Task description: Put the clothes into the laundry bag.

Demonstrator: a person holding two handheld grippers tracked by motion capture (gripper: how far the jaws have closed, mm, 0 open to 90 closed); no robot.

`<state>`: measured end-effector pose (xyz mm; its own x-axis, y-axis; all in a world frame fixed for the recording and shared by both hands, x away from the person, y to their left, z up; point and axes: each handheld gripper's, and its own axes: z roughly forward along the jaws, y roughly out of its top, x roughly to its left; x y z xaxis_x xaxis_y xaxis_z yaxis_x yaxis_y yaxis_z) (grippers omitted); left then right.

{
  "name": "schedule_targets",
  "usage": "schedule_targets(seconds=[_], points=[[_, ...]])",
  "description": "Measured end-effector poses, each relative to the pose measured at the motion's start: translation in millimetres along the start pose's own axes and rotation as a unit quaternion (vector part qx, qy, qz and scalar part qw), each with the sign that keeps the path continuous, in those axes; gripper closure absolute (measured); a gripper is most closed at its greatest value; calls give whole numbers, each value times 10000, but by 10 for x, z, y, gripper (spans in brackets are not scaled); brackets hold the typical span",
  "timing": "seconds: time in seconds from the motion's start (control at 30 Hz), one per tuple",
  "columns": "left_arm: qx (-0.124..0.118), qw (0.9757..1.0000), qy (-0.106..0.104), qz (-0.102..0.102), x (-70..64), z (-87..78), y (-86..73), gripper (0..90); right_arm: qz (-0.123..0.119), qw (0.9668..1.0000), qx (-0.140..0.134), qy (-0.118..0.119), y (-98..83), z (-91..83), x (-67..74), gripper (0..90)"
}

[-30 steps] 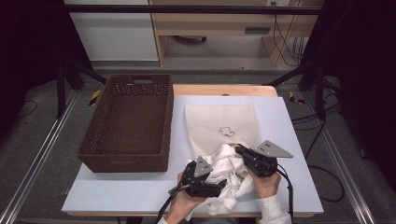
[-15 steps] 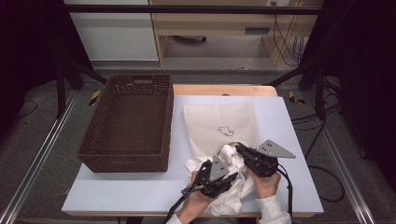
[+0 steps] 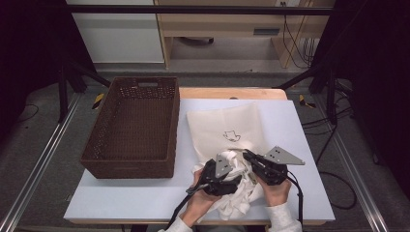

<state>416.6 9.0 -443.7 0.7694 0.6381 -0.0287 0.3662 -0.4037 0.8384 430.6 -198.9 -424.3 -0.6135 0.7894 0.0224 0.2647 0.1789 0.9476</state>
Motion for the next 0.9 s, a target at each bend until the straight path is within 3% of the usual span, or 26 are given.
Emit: schedule_targets(seconds=[0.07,0.2,0.23,0.3,0.37,0.4,0.47,0.53,0.63,0.7,0.77,0.83,0.9], points=[[-49,9999,-57,-126,8,-93,-85,236,-11,10000,23,-34,-10,8,-3,871],[-164,9980,-247,-560,42,-109,-284,233,-37,10000,38,-39,-27,34,12,872],[-178,9971,-313,-668,59,-79,-326,254,-38,10000,38,-35,-30,40,16,872],[-310,9944,-457,-903,89,-50,-375,427,-40,10000,67,-34,-29,52,33,872],[-440,9946,-417,-847,74,-80,-355,618,-49,10000,69,-18,-20,55,35,873],[-444,9958,-323,-726,56,-104,-324,657,-43,10000,63,-14,-15,56,36,873],[-509,9973,-138,-520,31,-174,-247,686,-25,10000,46,21,0,49,38,873],[-655,9968,-23,-468,60,-264,-152,695,-7,10000,9,39,24,35,46,873],[-816,9955,-7,-472,144,-356,-13,696,17,9999,-117,127,87,-2,72,873],[-841,9959,-16,-343,149,-361,94,695,-8,9997,-206,138,140,-13,111,874],[-670,9972,-233,-254,104,-240,187,691,-8,9996,-258,76,163,-14,125,874],[-446,9987,-232,-82,50,-68,205,683,60,9997,-253,26,155,-22,92,874],[44,9998,-72,173,-6,205,169,676,158,9993,-312,99,126,-53,36,874]])
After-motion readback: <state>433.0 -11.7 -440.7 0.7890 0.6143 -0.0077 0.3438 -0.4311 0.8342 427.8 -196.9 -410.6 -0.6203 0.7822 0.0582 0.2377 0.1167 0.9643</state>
